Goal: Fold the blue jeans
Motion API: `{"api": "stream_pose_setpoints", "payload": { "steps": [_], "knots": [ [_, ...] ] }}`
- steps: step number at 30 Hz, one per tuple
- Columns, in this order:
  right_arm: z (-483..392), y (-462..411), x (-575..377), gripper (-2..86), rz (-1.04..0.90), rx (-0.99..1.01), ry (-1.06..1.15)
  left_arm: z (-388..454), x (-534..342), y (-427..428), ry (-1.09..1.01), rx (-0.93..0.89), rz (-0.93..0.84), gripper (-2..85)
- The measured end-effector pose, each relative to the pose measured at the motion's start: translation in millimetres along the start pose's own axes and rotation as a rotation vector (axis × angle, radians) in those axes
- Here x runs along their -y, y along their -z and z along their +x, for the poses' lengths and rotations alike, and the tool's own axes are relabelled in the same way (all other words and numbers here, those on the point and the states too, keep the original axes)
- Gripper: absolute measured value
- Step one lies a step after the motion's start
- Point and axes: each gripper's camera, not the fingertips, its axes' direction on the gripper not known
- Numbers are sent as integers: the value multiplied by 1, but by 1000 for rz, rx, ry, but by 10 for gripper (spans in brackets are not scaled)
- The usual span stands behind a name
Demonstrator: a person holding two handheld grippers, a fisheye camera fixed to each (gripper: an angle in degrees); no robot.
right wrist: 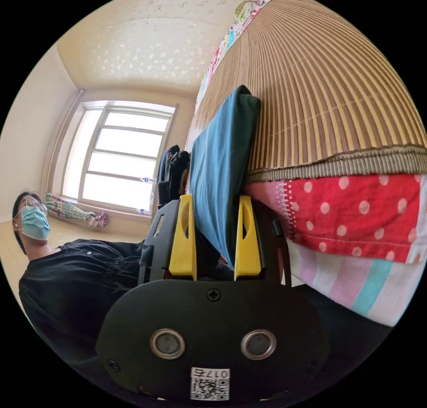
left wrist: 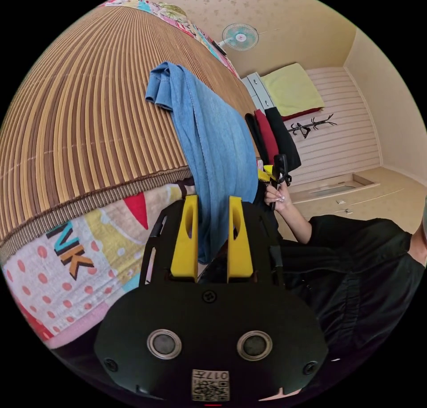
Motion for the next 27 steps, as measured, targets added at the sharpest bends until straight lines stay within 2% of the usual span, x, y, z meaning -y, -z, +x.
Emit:
{"api": "stream_pose_setpoints", "payload": {
  "steps": [4,7,12,18,23,27],
  "knots": [
    [-8,-18,0,136,-138,59,23,-7,-15,-15,13,-51,21,108],
    [-15,-6,-7,130,-130,-64,42,-9,-24,-17,-13,-13,19,100],
    [0,14,-7,115,-61,6,2,-32,-34,-24,13,-44,36,78],
    [-12,15,4,42,-83,124,55,-40,-40,-29,66,-42,10,63],
    [-35,69,6,19,63,371,65,-8,-41,-15,-2,-258,44,53],
    [-70,110,22,15,27,384,52,21,-32,-10,-53,-321,49,53]
  ]
}}
